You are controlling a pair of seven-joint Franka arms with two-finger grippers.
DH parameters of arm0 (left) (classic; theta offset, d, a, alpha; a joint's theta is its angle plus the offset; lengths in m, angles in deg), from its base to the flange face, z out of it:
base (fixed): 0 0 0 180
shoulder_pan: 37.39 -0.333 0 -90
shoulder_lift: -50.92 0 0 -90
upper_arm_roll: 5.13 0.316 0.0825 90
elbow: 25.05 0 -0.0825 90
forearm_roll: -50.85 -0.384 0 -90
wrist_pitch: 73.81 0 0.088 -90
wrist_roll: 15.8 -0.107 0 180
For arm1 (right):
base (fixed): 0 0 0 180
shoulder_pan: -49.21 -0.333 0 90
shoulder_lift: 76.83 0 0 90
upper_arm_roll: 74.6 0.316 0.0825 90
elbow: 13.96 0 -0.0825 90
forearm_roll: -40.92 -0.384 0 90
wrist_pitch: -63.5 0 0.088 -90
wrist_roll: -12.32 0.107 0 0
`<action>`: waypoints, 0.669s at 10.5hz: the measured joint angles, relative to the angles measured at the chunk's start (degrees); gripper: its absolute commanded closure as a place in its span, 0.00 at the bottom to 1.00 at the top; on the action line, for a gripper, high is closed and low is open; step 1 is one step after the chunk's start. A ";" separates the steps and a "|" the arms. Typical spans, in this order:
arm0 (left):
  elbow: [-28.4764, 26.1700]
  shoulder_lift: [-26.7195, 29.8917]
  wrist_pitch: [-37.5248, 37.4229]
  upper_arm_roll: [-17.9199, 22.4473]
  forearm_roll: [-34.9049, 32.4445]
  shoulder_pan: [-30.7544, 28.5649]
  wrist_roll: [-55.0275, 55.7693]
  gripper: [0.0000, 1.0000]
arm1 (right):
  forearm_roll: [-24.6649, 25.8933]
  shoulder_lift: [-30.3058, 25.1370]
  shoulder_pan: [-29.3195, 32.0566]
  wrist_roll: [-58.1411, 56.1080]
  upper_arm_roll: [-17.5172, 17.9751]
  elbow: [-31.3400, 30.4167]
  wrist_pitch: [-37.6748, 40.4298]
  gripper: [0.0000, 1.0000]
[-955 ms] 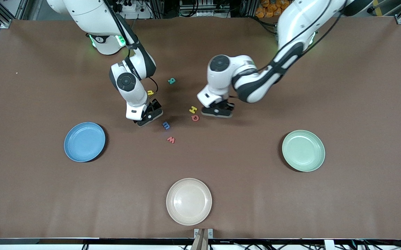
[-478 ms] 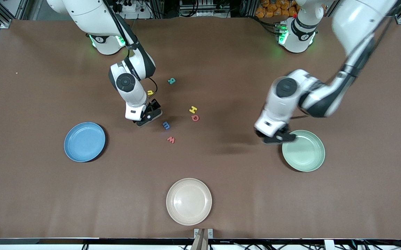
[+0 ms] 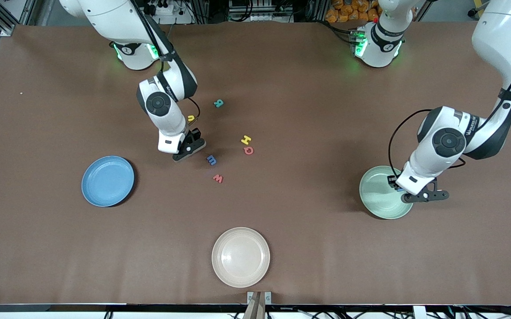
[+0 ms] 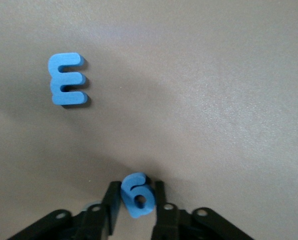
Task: Sort upper and lower case letters into plates
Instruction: 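Carry the blue W to the green plate while the right gripper grasps the 6, then release the W in the green plate while the right gripper drops the 6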
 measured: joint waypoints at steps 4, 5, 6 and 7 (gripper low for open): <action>1.47 -2.29 0.19 1.93 0.00 2.43 0.00 0.00 | -0.21 0.00 3.68 0.29 -0.08 0.10 -0.01 1.00; 1.90 -2.29 0.19 1.97 0.00 3.19 -0.01 0.00 | -0.21 -0.10 6.15 0.16 -0.21 0.36 0.21 1.00; 2.48 -2.28 0.20 1.97 0.00 4.19 -0.01 0.00 | -0.20 -0.69 8.72 -0.14 -0.37 0.76 1.05 1.00; 3.34 -2.27 0.20 1.97 0.00 5.21 -0.01 0.00 | -0.19 -1.69 11.10 -0.39 -0.52 1.27 2.03 1.00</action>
